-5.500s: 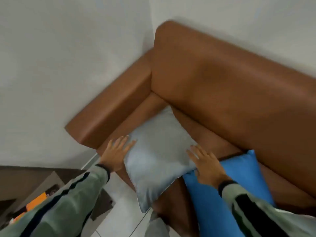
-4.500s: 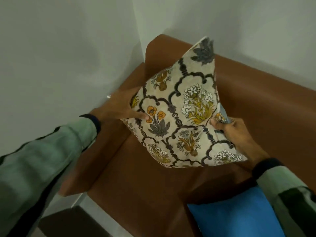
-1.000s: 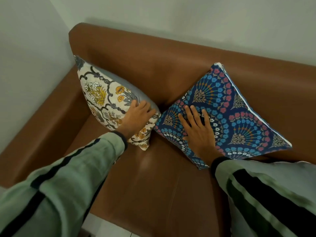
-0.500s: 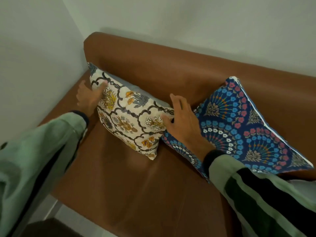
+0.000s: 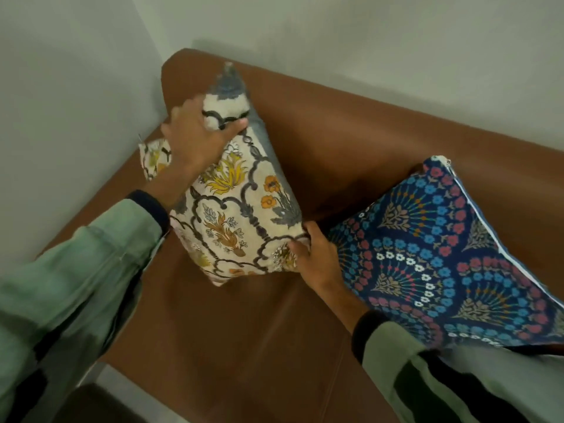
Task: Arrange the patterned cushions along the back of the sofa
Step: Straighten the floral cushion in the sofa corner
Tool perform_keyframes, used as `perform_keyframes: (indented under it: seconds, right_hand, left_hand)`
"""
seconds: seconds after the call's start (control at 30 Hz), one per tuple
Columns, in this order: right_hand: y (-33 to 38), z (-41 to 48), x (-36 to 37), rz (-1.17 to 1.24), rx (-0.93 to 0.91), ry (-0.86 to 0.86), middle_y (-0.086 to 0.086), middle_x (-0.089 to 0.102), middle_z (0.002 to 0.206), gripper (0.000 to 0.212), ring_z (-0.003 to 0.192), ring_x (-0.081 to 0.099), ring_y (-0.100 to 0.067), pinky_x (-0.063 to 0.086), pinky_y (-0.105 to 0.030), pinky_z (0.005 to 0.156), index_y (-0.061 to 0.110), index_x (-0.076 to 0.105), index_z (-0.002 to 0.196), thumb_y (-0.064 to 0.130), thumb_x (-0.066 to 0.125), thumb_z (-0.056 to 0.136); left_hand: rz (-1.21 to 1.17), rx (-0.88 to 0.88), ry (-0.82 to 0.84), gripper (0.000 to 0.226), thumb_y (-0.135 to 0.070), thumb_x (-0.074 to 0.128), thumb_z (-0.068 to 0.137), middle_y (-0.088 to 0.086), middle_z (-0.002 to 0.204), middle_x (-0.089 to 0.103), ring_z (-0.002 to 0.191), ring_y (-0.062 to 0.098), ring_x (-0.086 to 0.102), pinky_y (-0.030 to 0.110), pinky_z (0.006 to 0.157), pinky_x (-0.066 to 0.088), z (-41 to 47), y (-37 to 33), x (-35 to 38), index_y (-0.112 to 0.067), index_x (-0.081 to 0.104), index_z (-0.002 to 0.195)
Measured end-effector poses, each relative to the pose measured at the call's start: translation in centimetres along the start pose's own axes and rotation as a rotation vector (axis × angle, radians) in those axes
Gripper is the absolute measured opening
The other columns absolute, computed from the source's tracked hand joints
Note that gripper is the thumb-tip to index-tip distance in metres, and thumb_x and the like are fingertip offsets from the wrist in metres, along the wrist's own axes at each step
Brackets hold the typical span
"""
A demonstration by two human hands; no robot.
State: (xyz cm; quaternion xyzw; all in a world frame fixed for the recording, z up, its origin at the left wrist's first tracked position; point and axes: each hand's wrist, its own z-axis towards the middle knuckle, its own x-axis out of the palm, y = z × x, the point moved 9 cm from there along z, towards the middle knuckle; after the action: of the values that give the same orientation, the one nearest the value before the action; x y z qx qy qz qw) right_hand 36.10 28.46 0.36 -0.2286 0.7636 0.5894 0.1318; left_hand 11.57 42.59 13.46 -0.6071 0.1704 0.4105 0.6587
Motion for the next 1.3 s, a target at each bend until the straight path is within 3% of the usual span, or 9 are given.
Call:
perform_keyframes:
  seconds: [0.13, 0.23, 0.47, 0.57, 0.67, 0.77, 1.0, 1.13, 1.3]
  right_hand:
    - [-3.2, 0.1, 1.7, -0.043, 0.121, -0.025, -0.021, 0.065, 0.114, 0.035, 0.104, 0.062, -0.037, 0.048, -0.037, 0.076, 0.013, 0.048, 0.133, 0.011, 0.047, 0.098]
    - [-3.8, 1.0, 2.0, -0.008, 0.131, -0.023, -0.013, 0.069, 0.099, 0.038, 0.094, 0.065, -0.03, 0.048, -0.033, 0.071, 0.015, 0.049, 0.134, 0.006, 0.043, 0.098]
    - [-3.7, -0.6, 1.8, -0.009, 0.022, 0.081, -0.012, 0.061, 0.131, 0.05, 0.122, 0.057, -0.025, 0.045, -0.026, 0.092, 0.016, 0.046, 0.139, -0.004, 0.048, 0.093]
    - [-3.9, -1.4, -0.1, -0.088, -0.061, 0.082, -0.013, 0.055, 0.135, 0.053, 0.128, 0.049, -0.027, 0.045, -0.038, 0.103, 0.017, 0.043, 0.141, 0.007, 0.059, 0.092]
    - [-3.5, -1.0, -1.1, -0.189, -0.099, 0.074, -0.007, 0.039, 0.148, 0.076, 0.137, 0.03, -0.026, 0.037, -0.046, 0.109, 0.022, 0.029, 0.149, 0.028, 0.071, 0.085]
    - [-2.6, 0.1, -1.2, -0.299, -0.069, 0.057, -0.008, 0.017, 0.159, 0.092, 0.143, 0.017, -0.03, 0.033, -0.049, 0.11, 0.024, 0.015, 0.152, 0.033, 0.074, 0.082]
    - [-1.0, -0.9, -2.6, -0.304, -0.111, -0.028, -0.012, 0.028, 0.153, 0.079, 0.141, 0.025, -0.029, 0.036, -0.045, 0.11, 0.021, 0.02, 0.151, 0.019, 0.067, 0.088]
    - [-1.6, -3.9, -4.6, -0.294, -0.177, -0.098, -0.012, 0.042, 0.139, 0.061, 0.129, 0.037, -0.027, 0.043, -0.043, 0.101, 0.017, 0.032, 0.145, 0.014, 0.059, 0.091]
    - [-7.6, -8.9, -8.0, -0.358, -0.163, -0.105, -0.012, 0.047, 0.133, 0.044, 0.121, 0.045, -0.029, 0.048, -0.043, 0.094, 0.015, 0.042, 0.137, 0.013, 0.052, 0.094]
  left_hand:
    - [0.311, 0.225, -0.037, 0.085, -0.08, 0.062, 0.07, 0.014, 0.117, 0.056, 0.111, 0.032, 0.048, 0.045, 0.094, 0.035, -1.9, -3.7, 3.2, -0.015, 0.056, 0.124]
    - [0.272, 0.2, 0.027, 0.078, -0.069, 0.068, 0.076, 0.016, 0.12, 0.054, 0.112, 0.033, 0.048, 0.045, 0.096, 0.037, -4.6, -0.8, 6.3, -0.009, 0.057, 0.124]
    - [0.163, 0.152, -0.17, 0.069, -0.068, 0.062, 0.083, 0.018, 0.111, 0.058, 0.105, 0.033, 0.053, 0.043, 0.089, 0.042, -4.1, -2.1, 4.9, -0.004, 0.06, 0.112]
    - [-0.035, 0.097, -0.212, 0.069, -0.064, 0.059, 0.087, 0.021, 0.116, 0.058, 0.11, 0.034, 0.053, 0.045, 0.094, 0.045, -3.1, -1.8, 2.9, -0.001, 0.059, 0.115]
    - [-0.261, -0.028, -0.232, 0.066, -0.059, 0.063, 0.087, 0.021, 0.124, 0.06, 0.117, 0.035, 0.057, 0.05, 0.099, 0.048, -1.7, 0.4, 1.2, -0.004, 0.058, 0.123]
    - [-0.204, -0.086, -0.17, 0.066, -0.057, 0.064, 0.087, 0.02, 0.126, 0.06, 0.119, 0.033, 0.057, 0.051, 0.1, 0.049, -0.9, 1.5, 1.4, -0.005, 0.055, 0.127]
    - [0.141, -0.019, -0.231, 0.102, -0.079, 0.055, 0.079, 0.011, 0.156, 0.035, 0.145, 0.029, 0.03, 0.05, 0.118, 0.019, -2.8, 0.3, 0.1, -0.016, 0.023, 0.154]
    - [0.209, 0.15, -0.382, 0.07, -0.053, 0.057, 0.092, 0.015, 0.146, 0.046, 0.138, 0.034, 0.039, 0.048, 0.114, 0.023, -10.4, -1.2, -0.5, -0.011, 0.039, 0.145]
    - [0.276, 0.333, -0.056, 0.044, -0.032, 0.057, 0.093, 0.016, 0.136, 0.051, 0.125, 0.034, 0.046, 0.055, 0.102, 0.035, -22.7, -4.7, 8.5, -0.013, 0.051, 0.132]
